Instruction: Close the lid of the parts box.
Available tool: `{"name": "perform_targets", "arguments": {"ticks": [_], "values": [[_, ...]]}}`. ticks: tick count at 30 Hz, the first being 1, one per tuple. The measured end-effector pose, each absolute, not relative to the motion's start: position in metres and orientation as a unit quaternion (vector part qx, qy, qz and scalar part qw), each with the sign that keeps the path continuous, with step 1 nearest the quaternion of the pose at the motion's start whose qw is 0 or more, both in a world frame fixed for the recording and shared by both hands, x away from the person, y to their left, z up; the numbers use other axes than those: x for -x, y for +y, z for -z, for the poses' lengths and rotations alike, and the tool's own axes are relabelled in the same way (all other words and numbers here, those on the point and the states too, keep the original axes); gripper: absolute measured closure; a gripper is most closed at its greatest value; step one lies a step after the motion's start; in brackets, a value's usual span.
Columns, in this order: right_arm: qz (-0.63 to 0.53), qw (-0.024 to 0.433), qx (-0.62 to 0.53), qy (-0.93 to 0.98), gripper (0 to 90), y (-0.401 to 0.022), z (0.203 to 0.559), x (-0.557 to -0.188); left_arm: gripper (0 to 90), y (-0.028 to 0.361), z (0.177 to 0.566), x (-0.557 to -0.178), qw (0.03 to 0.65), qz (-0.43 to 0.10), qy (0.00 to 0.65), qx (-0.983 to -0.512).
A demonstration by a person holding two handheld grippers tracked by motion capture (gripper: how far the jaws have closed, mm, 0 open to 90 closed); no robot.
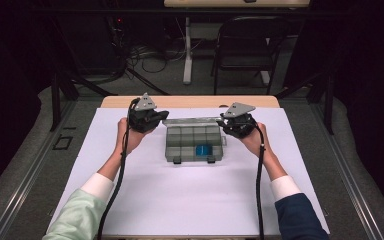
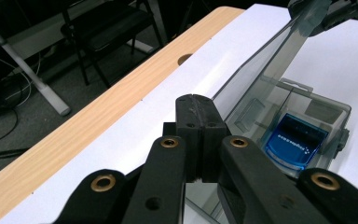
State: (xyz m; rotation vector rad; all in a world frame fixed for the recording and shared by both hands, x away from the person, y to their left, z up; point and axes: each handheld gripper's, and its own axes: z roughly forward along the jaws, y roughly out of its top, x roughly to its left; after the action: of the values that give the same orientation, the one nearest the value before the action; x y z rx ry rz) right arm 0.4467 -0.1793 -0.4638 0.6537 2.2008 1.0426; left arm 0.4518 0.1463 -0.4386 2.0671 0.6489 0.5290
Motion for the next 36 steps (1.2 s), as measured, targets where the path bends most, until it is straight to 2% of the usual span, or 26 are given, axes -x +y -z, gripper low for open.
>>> {"name": "perform_targets", "arguments": {"ticks": [4,5,7,9,13,15,20,22,29,36], "values": [[-0.393,0.298,-0.249,0.833,66.8,-0.18,0.465,-0.446,90.0,0.145,0.44,-0.449,0.435,-0.212,0.257,-0.836],[-0.393,0.295,-0.249,0.835,62.9,-0.18,0.465,-0.446,90.0,0.145,0.44,-0.448,0.435,-0.21,0.257,-0.837],[-0.398,0.277,-0.249,0.838,45.4,-0.181,0.466,-0.446,90.0,0.145,0.442,-0.446,0.432,-0.211,0.254,-0.84],[-0.403,0.265,-0.249,0.84,37.1,-0.182,0.467,-0.446,90.0,0.144,0.445,-0.445,0.429,-0.211,0.252,-0.841],[-0.418,0.241,-0.239,0.843,28.2,-0.186,0.466,-0.442,90.0,0.145,0.452,-0.441,0.432,-0.208,0.254,-0.84],[-0.43,0.233,-0.227,0.842,28.1,-0.188,0.464,-0.437,90.0,0.145,0.455,-0.44,0.43,-0.207,0.252,-0.842],[-0.458,0.208,-0.215,0.837,35.6,-0.19,0.46,-0.43,90.0,0.145,0.464,-0.436,0.431,-0.203,0.251,-0.843],[-0.467,0.203,-0.212,0.834,47.4,-0.189,0.459,-0.428,90.0,0.145,0.467,-0.435,0.432,-0.2,0.25,-0.843],[-0.446,0.217,-0.228,0.838,75.2,-0.177,0.467,-0.422,90.0,0.144,0.48,-0.428,0.43,-0.198,0.247,-0.845],[-0.412,0.217,-0.236,0.853,84.1,-0.164,0.486,-0.418,90.0,0.144,0.491,-0.422,0.425,-0.2,0.239,-0.85]]}}
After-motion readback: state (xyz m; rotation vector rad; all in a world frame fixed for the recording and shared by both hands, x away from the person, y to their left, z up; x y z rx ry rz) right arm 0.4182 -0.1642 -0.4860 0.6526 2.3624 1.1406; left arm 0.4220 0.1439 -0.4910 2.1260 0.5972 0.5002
